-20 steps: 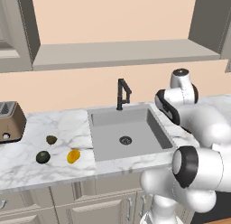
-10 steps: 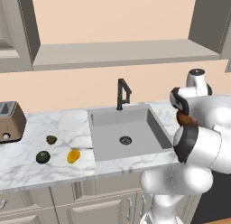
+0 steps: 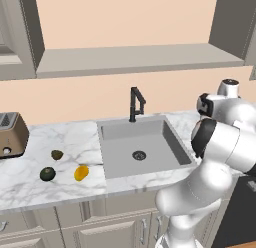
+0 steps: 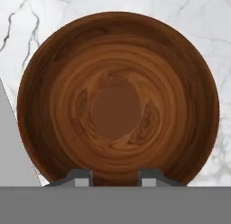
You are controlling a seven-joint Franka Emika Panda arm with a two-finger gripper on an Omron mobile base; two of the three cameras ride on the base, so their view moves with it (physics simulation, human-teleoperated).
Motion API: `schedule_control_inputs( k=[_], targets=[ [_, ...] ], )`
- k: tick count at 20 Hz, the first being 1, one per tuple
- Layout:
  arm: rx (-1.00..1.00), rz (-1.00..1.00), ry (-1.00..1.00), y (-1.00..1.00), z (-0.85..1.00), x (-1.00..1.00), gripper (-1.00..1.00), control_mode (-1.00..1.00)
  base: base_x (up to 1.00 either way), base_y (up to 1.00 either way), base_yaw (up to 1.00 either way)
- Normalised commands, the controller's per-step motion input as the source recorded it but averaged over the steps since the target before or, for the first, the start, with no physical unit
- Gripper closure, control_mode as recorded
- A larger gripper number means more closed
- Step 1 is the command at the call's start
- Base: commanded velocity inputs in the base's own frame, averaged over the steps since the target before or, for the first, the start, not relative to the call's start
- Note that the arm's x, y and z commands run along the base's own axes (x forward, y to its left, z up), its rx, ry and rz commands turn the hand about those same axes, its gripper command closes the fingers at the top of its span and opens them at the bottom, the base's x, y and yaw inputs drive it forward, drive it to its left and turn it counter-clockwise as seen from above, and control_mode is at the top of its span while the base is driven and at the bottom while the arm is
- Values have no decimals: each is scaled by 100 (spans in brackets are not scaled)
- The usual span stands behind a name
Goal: There is a mixed pile of frozen fruits and vegetables on the counter. Locate all the frozen vegetables and place the items in a bowl on the counter. Take all the frozen fruits and defrost them in a running sink.
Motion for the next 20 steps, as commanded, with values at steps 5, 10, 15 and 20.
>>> schedule_control_inputs(
  k=[5,10,15,20],
  targets=[
    [8,0,0,-11,-39,3,100,-100,0,0,0],
    [3,0,0,-6,-16,5,-100,-100,0,0,0],
    [-9,0,0,0,32,1,-100,-100,0,0,0],
    [-13,0,1,0,41,4,-100,-100,0,0,0]
  ],
)
